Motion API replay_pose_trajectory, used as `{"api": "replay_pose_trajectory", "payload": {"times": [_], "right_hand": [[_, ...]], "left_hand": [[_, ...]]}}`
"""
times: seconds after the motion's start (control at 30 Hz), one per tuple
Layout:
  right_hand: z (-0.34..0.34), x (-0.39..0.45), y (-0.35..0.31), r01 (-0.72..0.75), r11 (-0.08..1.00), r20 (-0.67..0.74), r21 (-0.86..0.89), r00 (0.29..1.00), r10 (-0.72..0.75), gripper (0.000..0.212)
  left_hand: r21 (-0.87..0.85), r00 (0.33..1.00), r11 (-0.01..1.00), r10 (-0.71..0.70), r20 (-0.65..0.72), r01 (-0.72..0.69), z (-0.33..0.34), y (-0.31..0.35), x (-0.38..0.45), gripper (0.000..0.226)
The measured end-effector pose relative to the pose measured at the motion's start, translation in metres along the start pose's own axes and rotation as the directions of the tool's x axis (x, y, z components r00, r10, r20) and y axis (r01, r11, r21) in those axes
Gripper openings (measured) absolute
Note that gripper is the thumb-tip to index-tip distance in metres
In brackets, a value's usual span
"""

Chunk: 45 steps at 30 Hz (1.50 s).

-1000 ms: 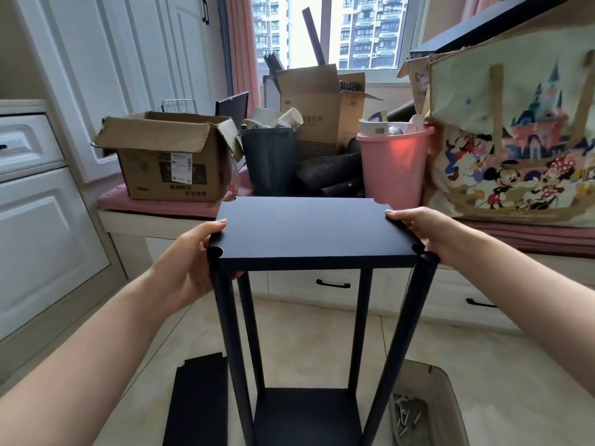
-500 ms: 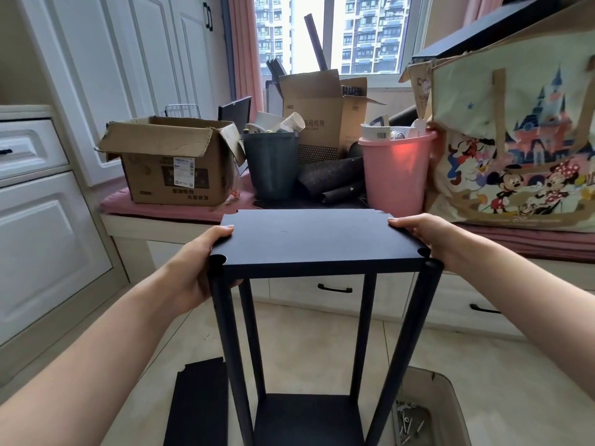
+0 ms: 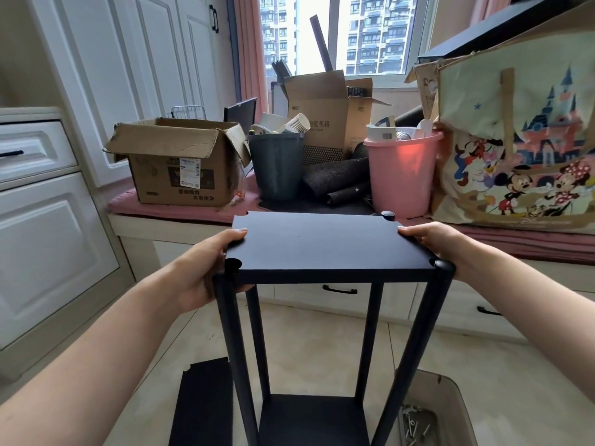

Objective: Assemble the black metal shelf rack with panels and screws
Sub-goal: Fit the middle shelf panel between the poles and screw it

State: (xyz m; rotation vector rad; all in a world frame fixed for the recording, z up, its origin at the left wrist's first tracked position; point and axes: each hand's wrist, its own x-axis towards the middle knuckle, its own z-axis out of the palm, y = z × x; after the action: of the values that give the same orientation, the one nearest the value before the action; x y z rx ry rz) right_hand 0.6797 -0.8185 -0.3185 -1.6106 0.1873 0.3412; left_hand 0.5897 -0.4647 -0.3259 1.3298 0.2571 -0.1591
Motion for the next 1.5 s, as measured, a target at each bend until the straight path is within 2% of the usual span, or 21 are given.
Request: {"api": "replay_pose_trajectory", "payload": {"times": [0.1, 0.2, 0.33, 0.43, 0.53, 0.67, 0.83, 0.97, 1.07, 1.23, 1.37, 1.5], "right_hand": [[-0.001, -0.001, 0.0, -0.007, 0.999, 0.006, 0.033, 1.0, 0.007, 0.02], [-0.001, -0.002, -0.001, -0.015, 0.999, -0.004, 0.049, 1.0, 0.015, 0.022], [0.002, -0.001, 0.0, 0.017, 0.996, -0.004, 0.084, 1.0, -0.017, 0.023], [0.004, 0.0, 0.001, 0.03, 0.996, -0.012, 0.087, 1.0, -0.029, 0.022], [0.005, 0.0, 0.002, 0.059, 0.995, -0.024, 0.083, 0.998, -0.057, 0.021], [0.006, 0.0, 0.0, 0.093, 0.995, -0.088, 0.047, 0.992, -0.088, 0.02], [0.007, 0.004, 0.0, 0.121, 0.992, -0.152, 0.03, 0.982, -0.115, 0.021], [0.007, 0.005, 0.0, 0.108, 0.994, -0.162, -0.035, 0.98, -0.112, 0.032], [0.008, 0.008, 0.001, 0.124, 0.992, -0.156, -0.033, 0.979, -0.128, 0.035], [0.008, 0.013, 0.007, 0.125, 0.992, -0.169, 0.006, 0.978, -0.122, 0.016], [0.007, 0.016, 0.017, 0.046, 0.993, -0.087, 0.107, 0.996, -0.037, 0.021], [0.005, 0.02, 0.026, -0.012, 0.99, -0.026, 0.139, 1.0, 0.016, 0.024]], "left_hand": [[0.025, 0.999, 1.0, -0.001, 0.04, 0.0, -0.002, 0.001, 0.001, 0.047], [0.065, 0.999, 0.997, 0.032, 0.018, -0.033, -0.004, 0.003, 0.007, 0.045], [0.132, 0.966, 0.975, 0.199, -0.164, -0.178, -0.002, 0.009, 0.019, 0.031], [0.229, 0.925, 0.947, 0.283, -0.253, -0.227, -0.003, 0.011, 0.029, 0.021], [0.196, 0.949, 0.962, 0.232, -0.215, -0.191, -0.003, 0.011, 0.037, 0.023], [0.135, 0.992, 0.986, 0.107, -0.072, -0.097, -0.005, 0.011, 0.041, 0.04], [0.134, 0.988, 0.979, 0.151, 0.003, -0.151, -0.01, 0.0, 0.05, 0.053], [0.082, 0.98, 0.977, 0.198, -0.02, -0.196, -0.013, -0.002, 0.058, 0.035], [0.07, 0.979, 0.976, 0.205, -0.01, -0.204, -0.015, -0.005, 0.059, 0.032], [0.032, 0.975, 0.976, 0.218, -0.049, -0.216, -0.012, -0.014, 0.055, 0.036], [0.061, 0.985, 0.988, 0.144, -0.091, -0.139, -0.006, -0.022, 0.052, 0.026], [0.028, 0.982, 0.99, 0.141, -0.127, -0.139, -0.003, -0.026, 0.05, 0.017]]}}
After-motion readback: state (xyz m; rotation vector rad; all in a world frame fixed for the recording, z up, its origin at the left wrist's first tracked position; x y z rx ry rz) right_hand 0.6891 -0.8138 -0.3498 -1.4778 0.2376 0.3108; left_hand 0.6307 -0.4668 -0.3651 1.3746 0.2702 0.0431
